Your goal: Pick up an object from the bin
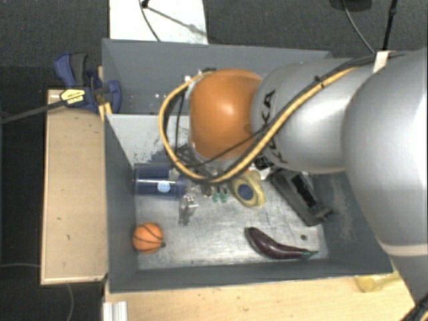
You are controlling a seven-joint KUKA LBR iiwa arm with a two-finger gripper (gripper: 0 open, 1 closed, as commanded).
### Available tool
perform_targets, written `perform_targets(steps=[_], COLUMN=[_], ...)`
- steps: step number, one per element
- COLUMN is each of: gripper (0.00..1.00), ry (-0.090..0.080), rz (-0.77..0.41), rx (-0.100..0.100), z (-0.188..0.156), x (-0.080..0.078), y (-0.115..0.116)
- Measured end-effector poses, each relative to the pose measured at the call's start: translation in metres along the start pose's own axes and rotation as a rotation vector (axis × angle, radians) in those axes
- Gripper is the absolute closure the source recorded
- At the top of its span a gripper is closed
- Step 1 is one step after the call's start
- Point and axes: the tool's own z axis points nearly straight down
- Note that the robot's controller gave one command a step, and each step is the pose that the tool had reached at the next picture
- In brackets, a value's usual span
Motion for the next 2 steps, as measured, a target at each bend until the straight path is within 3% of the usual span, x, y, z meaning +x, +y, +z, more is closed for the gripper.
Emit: perform_targets(steps=[1,2], gripper=[0.0,0.0], ry=[0.017,-0.01], rz=[0.009,0.044], rx=[0.002,-0.016], z=[0.02,0.042], x=[-0.012,-0.018], y=[0.009,0.011])
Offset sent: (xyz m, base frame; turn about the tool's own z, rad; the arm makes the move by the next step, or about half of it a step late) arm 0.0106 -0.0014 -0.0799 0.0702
